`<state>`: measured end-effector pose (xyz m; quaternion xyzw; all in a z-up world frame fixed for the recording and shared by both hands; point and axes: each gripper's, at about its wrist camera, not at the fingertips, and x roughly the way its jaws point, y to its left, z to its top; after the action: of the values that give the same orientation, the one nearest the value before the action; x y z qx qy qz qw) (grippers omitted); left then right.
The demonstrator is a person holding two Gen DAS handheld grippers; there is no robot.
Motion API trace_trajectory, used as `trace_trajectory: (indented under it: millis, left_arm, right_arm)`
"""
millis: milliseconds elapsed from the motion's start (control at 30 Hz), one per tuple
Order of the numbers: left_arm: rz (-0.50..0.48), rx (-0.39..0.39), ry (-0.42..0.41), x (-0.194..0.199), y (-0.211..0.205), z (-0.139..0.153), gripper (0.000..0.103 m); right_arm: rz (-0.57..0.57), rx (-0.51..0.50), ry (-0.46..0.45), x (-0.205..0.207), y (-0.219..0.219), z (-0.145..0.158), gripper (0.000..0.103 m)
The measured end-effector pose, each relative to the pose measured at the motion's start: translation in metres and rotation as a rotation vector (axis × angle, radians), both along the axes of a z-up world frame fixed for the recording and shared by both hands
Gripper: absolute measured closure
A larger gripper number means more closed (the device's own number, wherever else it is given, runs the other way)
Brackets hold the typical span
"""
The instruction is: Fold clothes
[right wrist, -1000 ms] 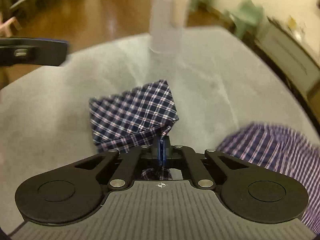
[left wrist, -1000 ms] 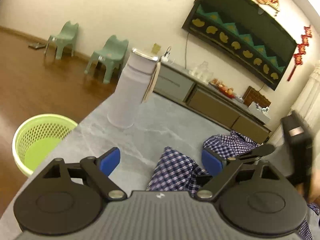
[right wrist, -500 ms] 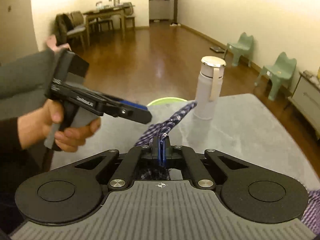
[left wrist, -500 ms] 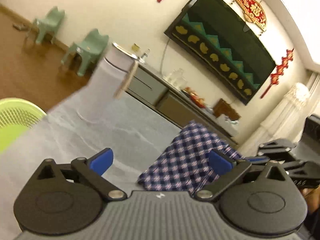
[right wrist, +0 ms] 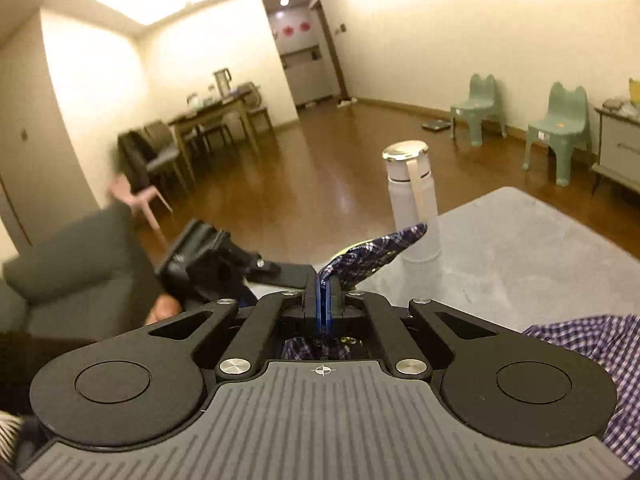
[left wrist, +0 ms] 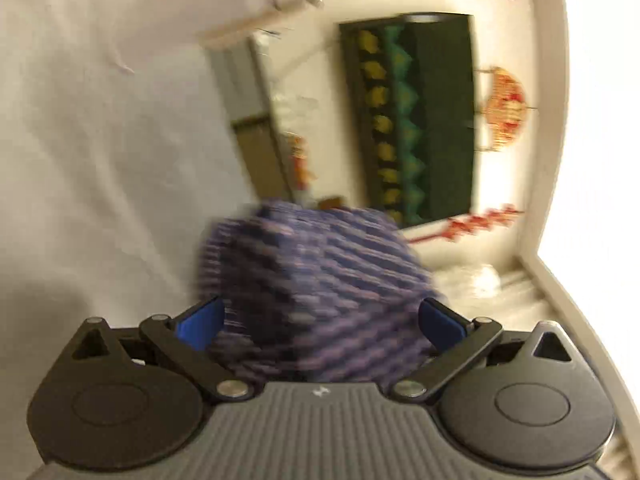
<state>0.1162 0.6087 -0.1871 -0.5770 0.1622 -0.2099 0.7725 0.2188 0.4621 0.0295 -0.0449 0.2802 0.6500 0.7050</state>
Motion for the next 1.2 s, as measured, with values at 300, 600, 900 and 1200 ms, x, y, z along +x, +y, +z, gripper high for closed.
trace_trajectory:
  millis: [300, 600, 900, 1200]
  left_arm:
    - [0.634, 0.146, -0.190, -0.083, 0.065, 0.060, 0.095]
    - [0.924, 0.071, 0.156, -0.093, 0.104, 0.015, 0.080]
    - [0.771, 0.186, -0.535, -0.144, 0.120, 0.075, 0.096]
    - [0.780, 0.061, 0.383, -0.099, 0.174, 0.002, 0.017]
  right_arm:
    - [-0.492, -0.060, -0.025, 0.044, -0.038, -0.013, 0.049]
    - [-0.705, -0.642, -0.253, 0.036, -0.052, -0.113, 0.050]
    - [-0.680, -0.711, -0.292, 0.033, -0.054, -0.109, 0.032]
    - [-0.722, -0.682, -0.118, 0.060, -0.068, -0.108, 0.026]
